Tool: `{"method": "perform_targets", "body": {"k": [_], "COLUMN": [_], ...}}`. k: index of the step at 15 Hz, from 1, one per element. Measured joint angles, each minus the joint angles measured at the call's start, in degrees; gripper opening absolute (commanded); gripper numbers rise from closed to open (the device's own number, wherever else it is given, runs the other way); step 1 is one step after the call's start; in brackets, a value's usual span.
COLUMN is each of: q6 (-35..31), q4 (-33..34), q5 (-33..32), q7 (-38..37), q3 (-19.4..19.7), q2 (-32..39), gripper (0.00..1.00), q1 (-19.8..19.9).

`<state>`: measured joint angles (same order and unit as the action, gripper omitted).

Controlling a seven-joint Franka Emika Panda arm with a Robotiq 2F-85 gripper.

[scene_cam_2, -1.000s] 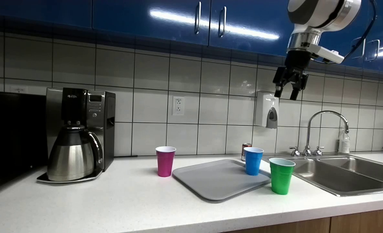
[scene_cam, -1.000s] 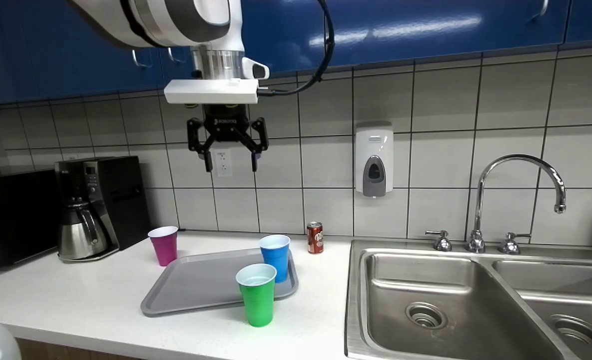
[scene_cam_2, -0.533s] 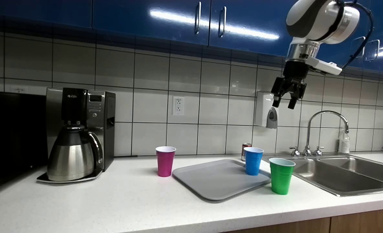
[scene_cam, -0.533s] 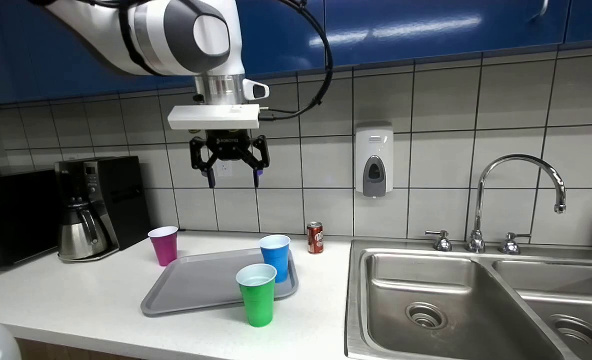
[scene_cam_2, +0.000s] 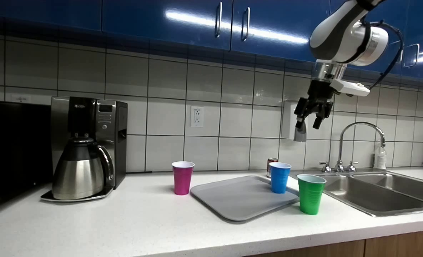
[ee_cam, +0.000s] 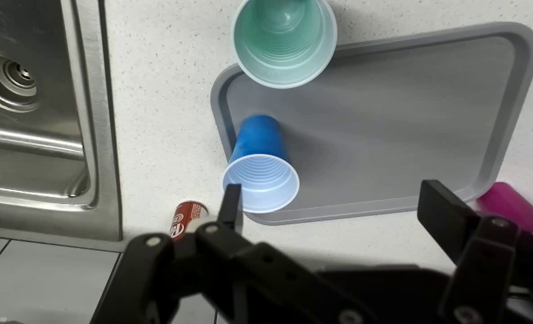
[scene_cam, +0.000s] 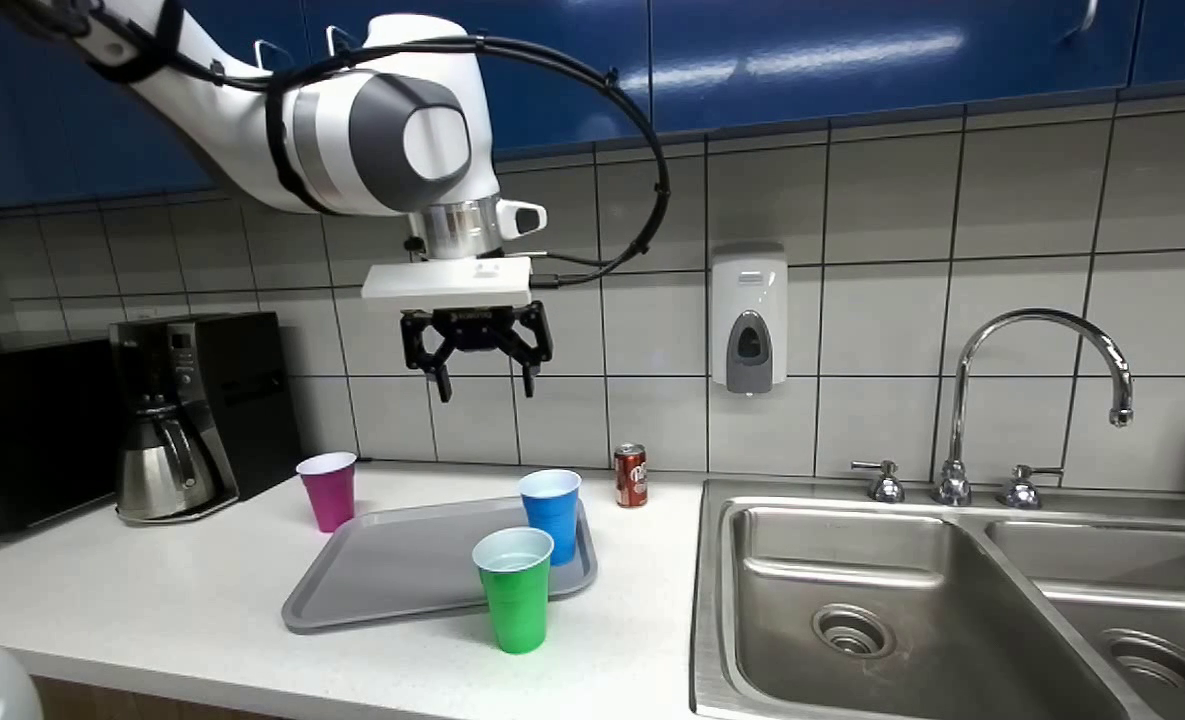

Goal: Remove the blue cup from the tray.

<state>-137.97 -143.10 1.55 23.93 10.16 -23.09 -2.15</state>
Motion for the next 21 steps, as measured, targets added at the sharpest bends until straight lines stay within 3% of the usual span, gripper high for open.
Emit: {"method": "perform_targets", "body": {"k": [12, 21], "q6": [-12.57, -14.95], "q4": [1.16, 8.15], "q5": [1.94, 9.09], "q7": [0.91, 6.43], "q3": [-0.01, -1.35], "q2": [11.89, 22.29], "gripper": [1.0, 1.0], "q1": [-1.6, -1.77]}}
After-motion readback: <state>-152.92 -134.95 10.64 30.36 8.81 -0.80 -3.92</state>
